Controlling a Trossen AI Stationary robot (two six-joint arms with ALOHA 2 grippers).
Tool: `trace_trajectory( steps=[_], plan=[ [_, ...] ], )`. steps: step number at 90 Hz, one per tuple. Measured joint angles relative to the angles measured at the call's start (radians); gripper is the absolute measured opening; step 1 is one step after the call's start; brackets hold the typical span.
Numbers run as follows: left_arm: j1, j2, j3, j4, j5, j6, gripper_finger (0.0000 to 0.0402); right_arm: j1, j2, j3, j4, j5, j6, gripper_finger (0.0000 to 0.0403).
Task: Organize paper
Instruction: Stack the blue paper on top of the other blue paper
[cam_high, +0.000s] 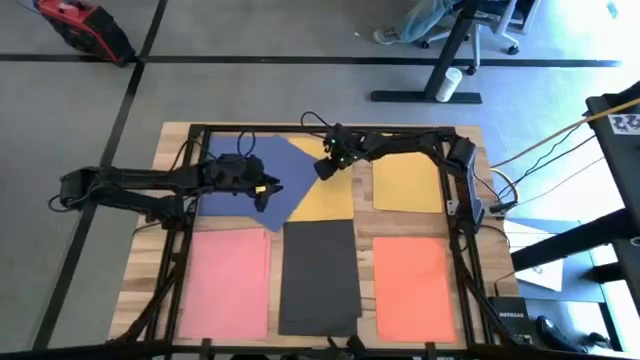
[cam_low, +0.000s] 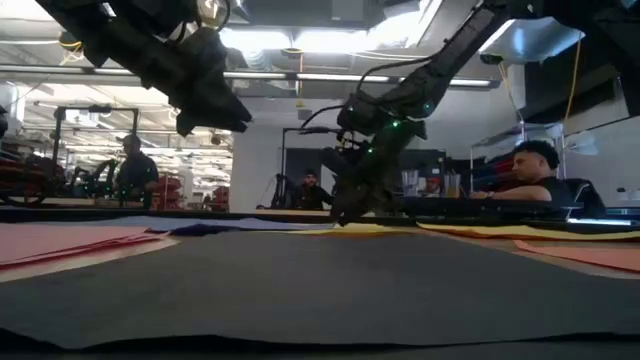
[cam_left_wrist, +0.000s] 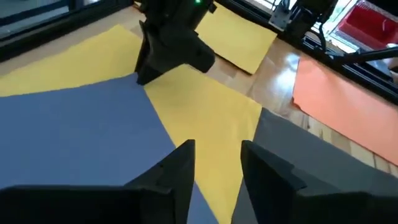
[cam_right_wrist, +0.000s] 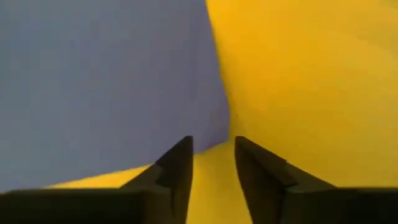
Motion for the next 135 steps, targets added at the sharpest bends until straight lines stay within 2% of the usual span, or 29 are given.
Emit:
trace_trajectory(
  steps=[9, 17, 24, 33, 38, 55, 84, 110, 135],
  plan=[
    [0.0, 0.0, 0.0, 0.0, 0.0, -0.001, 0.0116, -0.002, 0.0, 0.0, 0.003, 0.0, 0.005, 0.0134],
    [0.0, 0.0, 0.0, 0.0, 0.0, 0.0, 0.0116, 0.0, 0.0, 0.0, 0.003, 0.0, 0.002, 0.012],
    [0.0, 0.0, 0.0, 0.0, 0.0, 0.001, 0.0116, 0.0, 0.0, 0.0, 0.003, 0.019, -0.013, 0.0088],
    [0.0, 0.0, 0.0, 0.0, 0.0, 0.003, 0.0116, 0.0, 0.0, 0.0, 0.007, 0.043, -0.029, 0.0026],
    [0.0, 0.0, 0.0, 0.0, 0.0, 0.006, 0.0116, 0.0, 0.0, 0.0, 0.008, 0.043, -0.043, 0.001],
    [0.0, 0.0, 0.0, 0.0, 0.0, 0.0, 0.0094, 0.003, 0.0, 0.0, 0.008, -0.01, -0.043, 0.0002],
    [-0.006, -0.015, 0.0, 0.01, 0.0, 0.044, 0.0005, 0.035, -0.025, 0.005, 0.043, -0.046, -0.033, 0.0],
    [-0.061, -0.088, 0.0, 0.011, 0.001, 0.059, 0.0001, 0.033, -0.002, 0.21, -0.019, -0.061, -0.055, 0.0],
    [-0.11, -0.096, 0.0, 0.01, -0.001, 0.093, 0.0001, 0.033, 0.138, 0.494, -0.155, -0.073, -0.095, 0.0]
  ],
)
